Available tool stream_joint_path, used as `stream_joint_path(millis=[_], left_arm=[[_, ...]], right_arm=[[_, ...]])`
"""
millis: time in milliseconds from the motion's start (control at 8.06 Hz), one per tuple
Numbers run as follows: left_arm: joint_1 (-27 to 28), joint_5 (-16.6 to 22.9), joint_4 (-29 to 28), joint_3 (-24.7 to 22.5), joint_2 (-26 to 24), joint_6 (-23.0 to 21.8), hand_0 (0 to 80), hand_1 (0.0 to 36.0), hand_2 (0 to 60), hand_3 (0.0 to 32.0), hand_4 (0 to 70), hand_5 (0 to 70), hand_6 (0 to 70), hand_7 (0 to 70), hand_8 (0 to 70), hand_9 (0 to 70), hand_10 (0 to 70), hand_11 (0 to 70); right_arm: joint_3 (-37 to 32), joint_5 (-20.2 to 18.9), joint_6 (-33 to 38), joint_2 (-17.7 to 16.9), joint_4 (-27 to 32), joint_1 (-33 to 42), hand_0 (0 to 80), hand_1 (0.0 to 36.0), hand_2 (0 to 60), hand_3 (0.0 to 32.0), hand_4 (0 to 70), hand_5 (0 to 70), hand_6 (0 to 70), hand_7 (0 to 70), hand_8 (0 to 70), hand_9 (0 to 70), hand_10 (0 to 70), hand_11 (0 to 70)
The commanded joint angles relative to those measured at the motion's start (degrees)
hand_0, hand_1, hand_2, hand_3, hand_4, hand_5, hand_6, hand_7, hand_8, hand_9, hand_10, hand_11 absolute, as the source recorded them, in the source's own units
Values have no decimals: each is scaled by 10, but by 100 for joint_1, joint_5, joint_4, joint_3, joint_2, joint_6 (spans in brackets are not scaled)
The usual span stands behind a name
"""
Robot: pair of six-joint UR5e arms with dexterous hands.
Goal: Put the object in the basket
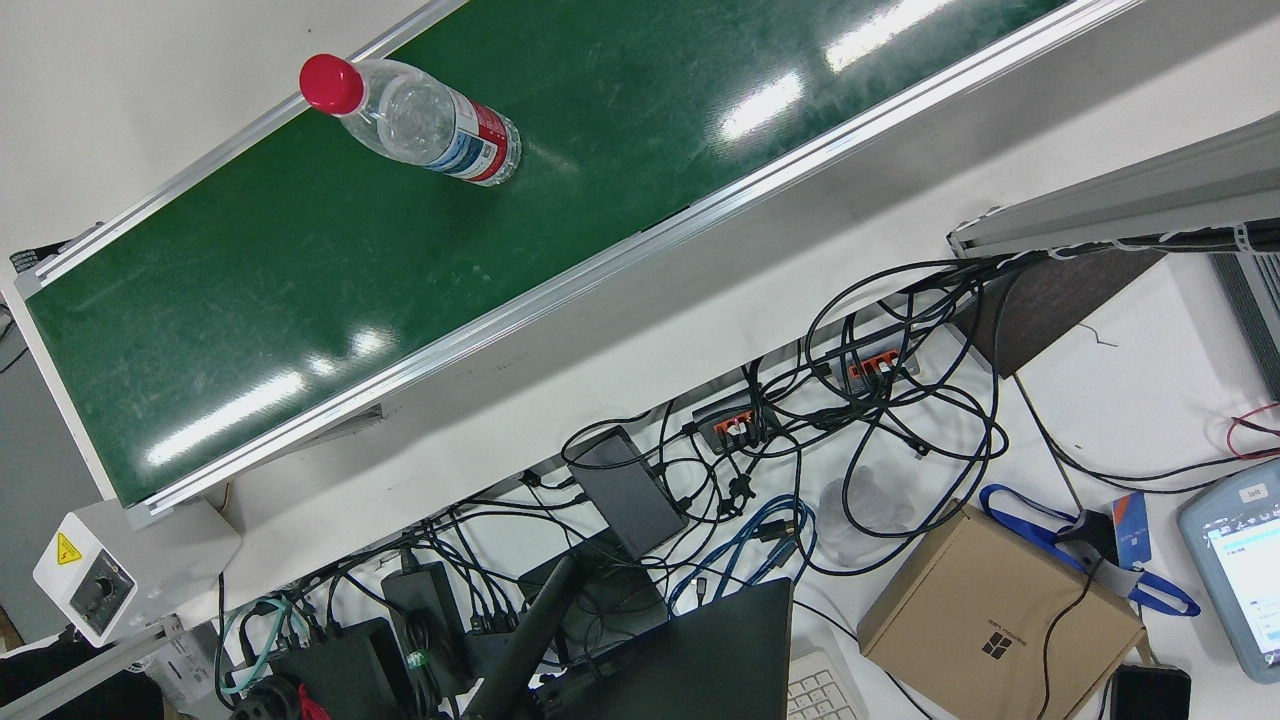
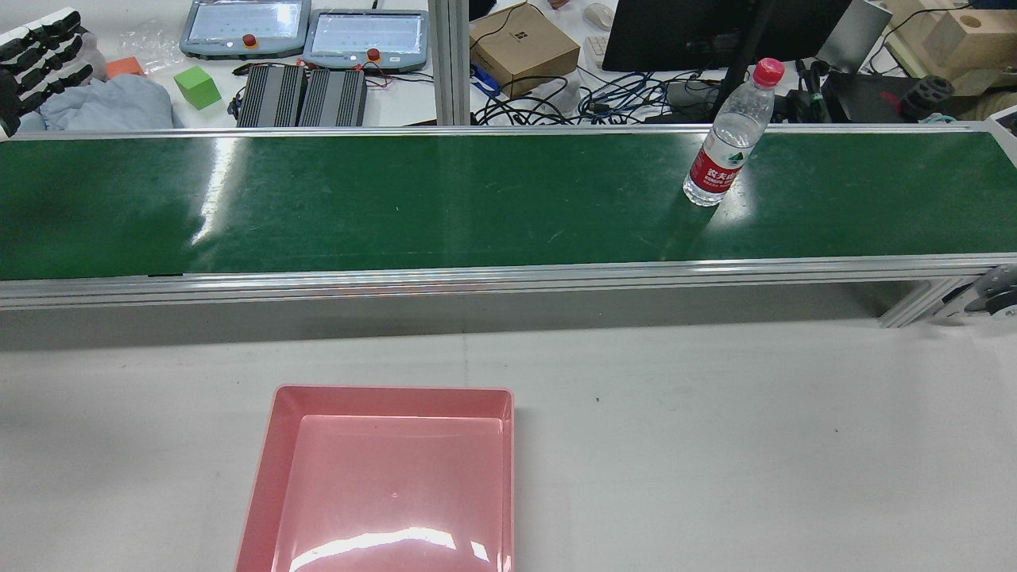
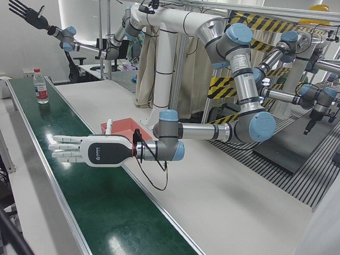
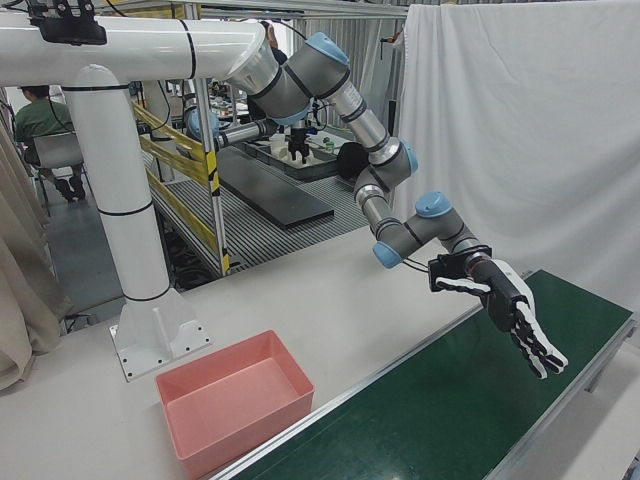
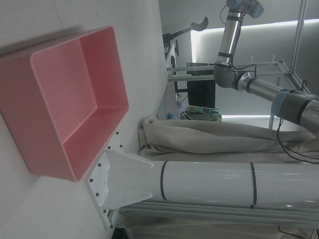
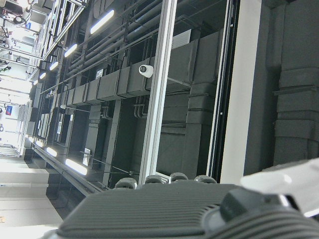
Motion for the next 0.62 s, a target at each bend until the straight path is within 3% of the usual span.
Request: stream_joint_path(millis=[0,496], left_arm=[[17,-5,6,0,31,0,479,32,0,0,104,53,7,0,11,1,38,63],[9,-5,6,0,31,0,484,40,0,0,124,58,18,1,24,10,43,70]], right_arm=[[0,0,0,0,0,8,0,0,0,0,0,0,0,0,0,0,0,0],[0,0,0,0,0,0,0,0,0,0,0,0,0,0,0,0,0,0]])
